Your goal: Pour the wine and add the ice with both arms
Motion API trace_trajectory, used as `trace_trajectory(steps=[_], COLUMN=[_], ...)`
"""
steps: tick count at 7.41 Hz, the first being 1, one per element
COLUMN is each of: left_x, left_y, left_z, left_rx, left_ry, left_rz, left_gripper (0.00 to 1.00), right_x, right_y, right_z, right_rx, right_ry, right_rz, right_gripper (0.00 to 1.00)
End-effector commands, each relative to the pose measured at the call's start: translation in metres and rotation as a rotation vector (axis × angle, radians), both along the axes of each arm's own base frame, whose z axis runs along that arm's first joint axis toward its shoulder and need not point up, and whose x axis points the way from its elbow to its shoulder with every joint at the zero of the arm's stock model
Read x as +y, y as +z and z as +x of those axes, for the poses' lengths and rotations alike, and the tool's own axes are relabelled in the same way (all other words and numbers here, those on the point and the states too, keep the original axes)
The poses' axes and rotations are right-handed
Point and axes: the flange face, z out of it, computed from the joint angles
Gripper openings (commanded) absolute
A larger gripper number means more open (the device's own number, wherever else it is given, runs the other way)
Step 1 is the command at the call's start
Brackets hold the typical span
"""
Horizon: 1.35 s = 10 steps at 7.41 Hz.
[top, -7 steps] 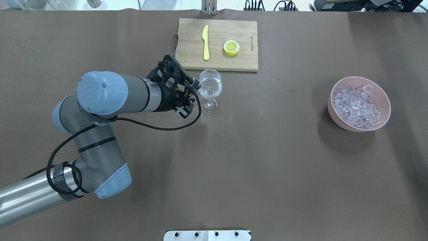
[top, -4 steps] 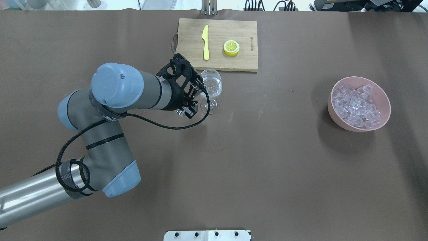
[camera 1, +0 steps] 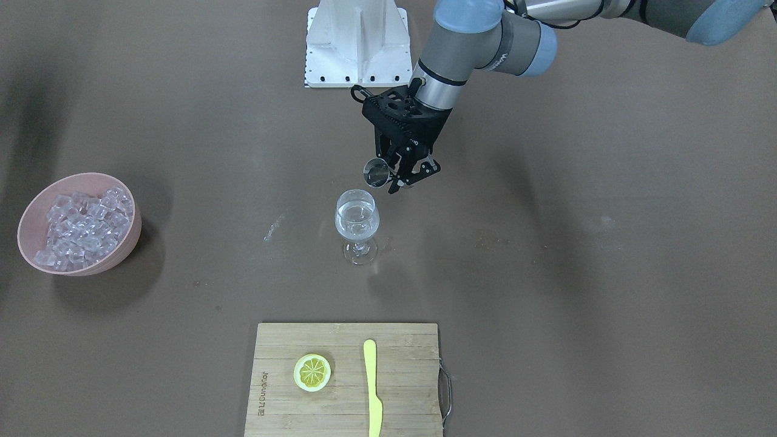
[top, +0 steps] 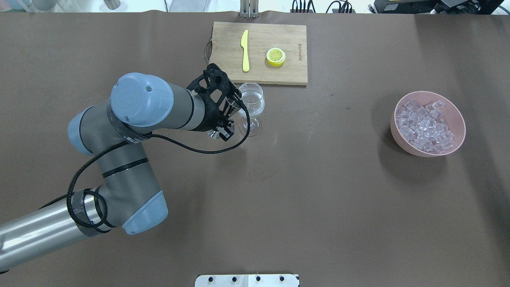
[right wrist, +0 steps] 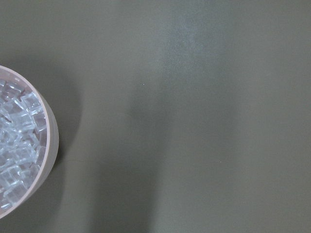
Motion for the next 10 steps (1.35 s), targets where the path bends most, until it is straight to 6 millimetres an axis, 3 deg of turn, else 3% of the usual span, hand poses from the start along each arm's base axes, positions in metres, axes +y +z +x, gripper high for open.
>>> trace_trajectory(steps=[1, 4, 6, 8, 10], left_x=[-0.001, -0.003, -0.004, -0.006, -0.007], left_y=[-0.014, -0.014, -0.029, -0.027, -0.043], left_z=[0.002, 0.005, 0.006, 0.009, 0.009], left_rx=[-0.020, -0.035, -0.068, -0.101, -0.131], left_ry=[-0.001, -0.001, 0.000, 0.007, 0.007], left_rz=[-0.012, -0.019, -0.032, -0.030, -0.041], left_gripper=[0.00, 0.00, 0.00, 0.00, 0.00], right_x=[0.000, 0.000, 0.000, 0.001, 0.000], right_y=[0.000, 0.000, 0.000, 0.002, 0.001], right_z=[0.000, 0.000, 0.000, 0.000, 0.000], right_rx=[0.001, 0.001, 0.001, 0.001, 0.001], right_ry=[0.000, 0.000, 0.000, 0.000, 0.000], right_rz=[0.000, 0.000, 0.000, -0.003, -0.002], right_gripper=[1.00, 1.00, 1.00, 1.00, 1.00])
